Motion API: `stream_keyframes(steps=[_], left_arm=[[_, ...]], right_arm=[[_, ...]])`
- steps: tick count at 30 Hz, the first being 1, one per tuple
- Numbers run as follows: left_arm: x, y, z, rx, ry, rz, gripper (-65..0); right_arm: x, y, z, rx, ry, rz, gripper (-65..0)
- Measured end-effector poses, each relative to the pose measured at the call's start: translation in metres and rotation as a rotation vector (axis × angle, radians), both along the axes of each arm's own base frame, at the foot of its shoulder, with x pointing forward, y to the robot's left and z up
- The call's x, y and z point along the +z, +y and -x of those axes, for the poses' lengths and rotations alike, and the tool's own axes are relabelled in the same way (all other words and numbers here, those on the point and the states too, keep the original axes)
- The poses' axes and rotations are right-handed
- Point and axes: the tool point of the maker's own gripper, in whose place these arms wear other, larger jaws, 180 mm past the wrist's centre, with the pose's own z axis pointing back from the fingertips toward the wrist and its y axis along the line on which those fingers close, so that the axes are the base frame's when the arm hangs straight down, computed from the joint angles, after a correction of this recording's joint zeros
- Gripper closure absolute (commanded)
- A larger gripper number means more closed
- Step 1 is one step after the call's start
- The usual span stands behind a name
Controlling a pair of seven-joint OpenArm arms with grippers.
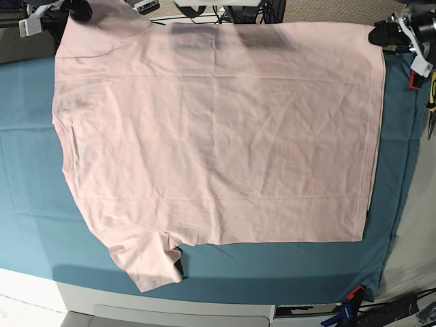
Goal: Fold the T-shirt properly
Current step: 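Lower the held edge back over the shirt, folding a strip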
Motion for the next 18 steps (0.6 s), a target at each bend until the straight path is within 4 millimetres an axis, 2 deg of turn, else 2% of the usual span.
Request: stream_keyframes(steps=[4,9,14,18], left_arm=[[0.009,-0.006,-0.015,-0.031,-0.056,-0.006,0.0],[0.018,-0.007,-0.04,-0.03,-0.132,-0.006,0.0],[0.03,-0.007,-0.066,-0.017,-0.217,-0.002,0.0],[0.035,-0.003,-0.083,-0.011,-0.267,-0.026,0.0]], right_arm=[[0.01,0.008,-0.016,0.05,-0.055,0.041,0.0],[0.003,-0.006,-0.034,0.043,-0.072,0.136,0.0],[0.012,-0.02,-0.07,-0.003,-0.197,0.213,0.0],[0.019,-0.03,-0.092,-0.034,-0.273,0.262,0.0]])
